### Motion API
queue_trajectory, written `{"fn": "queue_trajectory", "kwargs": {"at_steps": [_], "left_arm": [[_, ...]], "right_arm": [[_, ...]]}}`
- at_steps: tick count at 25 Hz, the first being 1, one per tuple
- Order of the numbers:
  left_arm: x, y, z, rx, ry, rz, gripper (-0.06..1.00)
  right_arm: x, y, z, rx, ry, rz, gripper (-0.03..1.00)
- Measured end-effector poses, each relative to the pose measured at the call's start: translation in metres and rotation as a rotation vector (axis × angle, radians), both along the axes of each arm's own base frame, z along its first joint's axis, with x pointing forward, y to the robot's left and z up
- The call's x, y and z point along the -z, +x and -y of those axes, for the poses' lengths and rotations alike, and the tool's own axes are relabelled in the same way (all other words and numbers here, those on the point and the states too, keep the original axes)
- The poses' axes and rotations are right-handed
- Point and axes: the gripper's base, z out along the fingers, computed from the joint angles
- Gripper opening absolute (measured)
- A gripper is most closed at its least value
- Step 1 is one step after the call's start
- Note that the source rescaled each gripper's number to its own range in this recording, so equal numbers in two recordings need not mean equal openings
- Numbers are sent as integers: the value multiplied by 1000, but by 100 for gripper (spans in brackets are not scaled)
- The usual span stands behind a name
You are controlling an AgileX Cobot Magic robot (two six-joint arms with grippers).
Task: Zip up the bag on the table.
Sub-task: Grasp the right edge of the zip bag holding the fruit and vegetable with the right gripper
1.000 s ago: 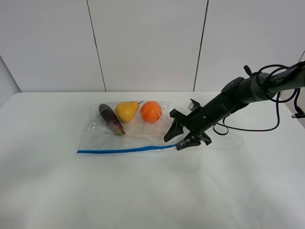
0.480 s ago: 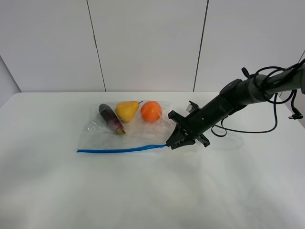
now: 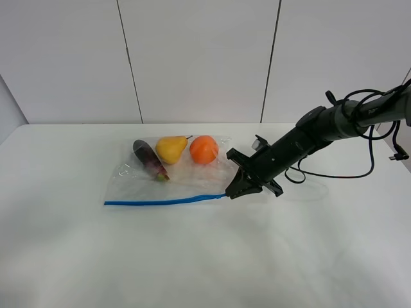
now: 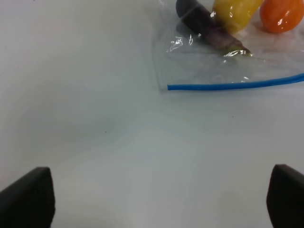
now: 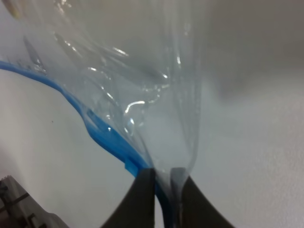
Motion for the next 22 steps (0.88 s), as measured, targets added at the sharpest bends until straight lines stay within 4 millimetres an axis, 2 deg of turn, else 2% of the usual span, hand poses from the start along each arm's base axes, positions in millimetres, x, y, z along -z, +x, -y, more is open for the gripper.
{"fn": "queue_trajectory", "kwargs": {"at_steps": [22], "left_arm": [[0,0,0,0,0,0,100]], "right_arm": [[1,6,1,57,-20,44,13]]}}
